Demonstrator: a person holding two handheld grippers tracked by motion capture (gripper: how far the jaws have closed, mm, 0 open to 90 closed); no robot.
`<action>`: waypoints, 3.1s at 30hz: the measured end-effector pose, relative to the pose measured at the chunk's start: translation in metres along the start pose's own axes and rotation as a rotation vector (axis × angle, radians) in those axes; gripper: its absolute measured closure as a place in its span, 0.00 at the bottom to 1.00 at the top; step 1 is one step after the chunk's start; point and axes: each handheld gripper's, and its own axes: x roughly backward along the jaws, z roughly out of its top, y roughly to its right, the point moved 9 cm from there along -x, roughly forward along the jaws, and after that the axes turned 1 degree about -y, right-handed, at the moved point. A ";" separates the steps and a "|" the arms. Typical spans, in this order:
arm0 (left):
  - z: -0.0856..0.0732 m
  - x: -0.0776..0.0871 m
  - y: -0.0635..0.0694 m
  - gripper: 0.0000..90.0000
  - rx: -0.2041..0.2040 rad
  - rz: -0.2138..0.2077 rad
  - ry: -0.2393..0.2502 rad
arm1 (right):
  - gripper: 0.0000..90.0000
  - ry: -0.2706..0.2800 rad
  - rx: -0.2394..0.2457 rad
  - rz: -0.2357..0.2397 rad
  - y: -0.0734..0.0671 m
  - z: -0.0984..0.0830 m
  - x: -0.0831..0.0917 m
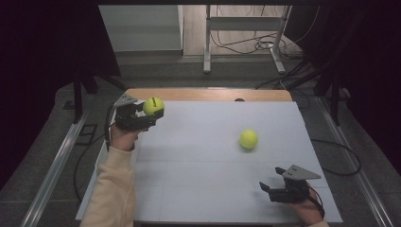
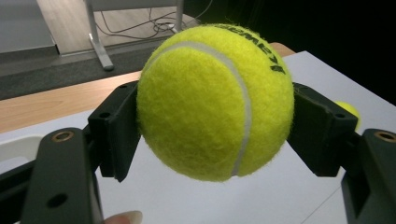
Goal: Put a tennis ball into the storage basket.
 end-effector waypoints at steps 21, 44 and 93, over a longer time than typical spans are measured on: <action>-0.003 0.011 -0.028 0.29 0.042 0.064 0.009 | 0.17 -0.001 0.002 0.000 0.000 0.000 0.000; -0.009 0.022 -0.058 0.29 0.072 0.162 0.000 | 0.17 0.001 0.002 0.000 0.000 0.000 0.000; -0.043 0.007 -0.094 0.28 0.082 0.286 -0.172 | 0.17 -0.007 0.006 -0.004 0.000 -0.001 -0.001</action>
